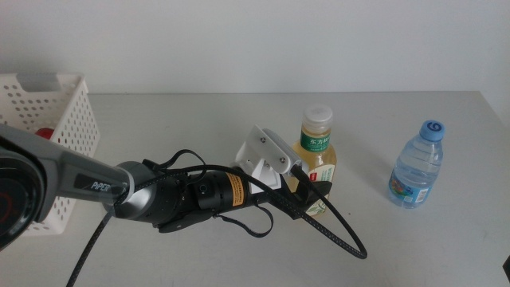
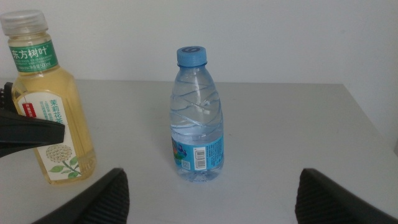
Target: Use arms to grab the bottles and put them into the dustbin to the left of the table.
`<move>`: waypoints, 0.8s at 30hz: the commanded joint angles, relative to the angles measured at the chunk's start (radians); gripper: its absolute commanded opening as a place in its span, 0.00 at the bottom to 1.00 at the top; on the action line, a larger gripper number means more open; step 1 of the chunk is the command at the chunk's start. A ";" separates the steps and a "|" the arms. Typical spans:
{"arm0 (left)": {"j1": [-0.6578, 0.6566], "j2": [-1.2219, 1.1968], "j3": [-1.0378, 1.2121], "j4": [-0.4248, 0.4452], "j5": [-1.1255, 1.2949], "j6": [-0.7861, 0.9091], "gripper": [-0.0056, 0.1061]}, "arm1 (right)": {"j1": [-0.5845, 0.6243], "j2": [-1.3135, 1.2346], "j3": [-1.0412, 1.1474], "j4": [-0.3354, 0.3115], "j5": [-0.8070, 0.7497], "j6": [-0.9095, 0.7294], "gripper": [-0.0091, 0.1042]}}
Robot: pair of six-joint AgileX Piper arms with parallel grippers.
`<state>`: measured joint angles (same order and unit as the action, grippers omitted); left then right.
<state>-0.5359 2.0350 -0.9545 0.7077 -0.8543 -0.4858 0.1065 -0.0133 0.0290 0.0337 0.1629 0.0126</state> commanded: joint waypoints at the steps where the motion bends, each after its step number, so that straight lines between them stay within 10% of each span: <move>1: 0.002 -0.050 -0.028 -0.037 -0.083 0.006 0.89 | 0.004 -0.022 -0.009 -0.005 -0.072 -0.004 0.91; 9: 0.002 -0.050 -0.028 -0.029 -0.096 0.012 0.77 | 0.004 -0.022 -0.009 -0.005 -0.072 -0.004 0.91; 19: 0.003 -0.139 -0.028 -0.029 0.093 -0.083 0.03 | 0.004 -0.022 -0.009 -0.005 -0.072 -0.004 0.91; 24: 0.002 -0.296 -0.038 -0.029 0.332 -0.092 0.04 | 0.004 -0.022 -0.009 -0.005 -0.072 -0.004 0.91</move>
<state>-0.5378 1.8623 -0.9566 0.7202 -0.4779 -0.5597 0.1065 -0.0133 0.0290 0.0337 0.1629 0.0126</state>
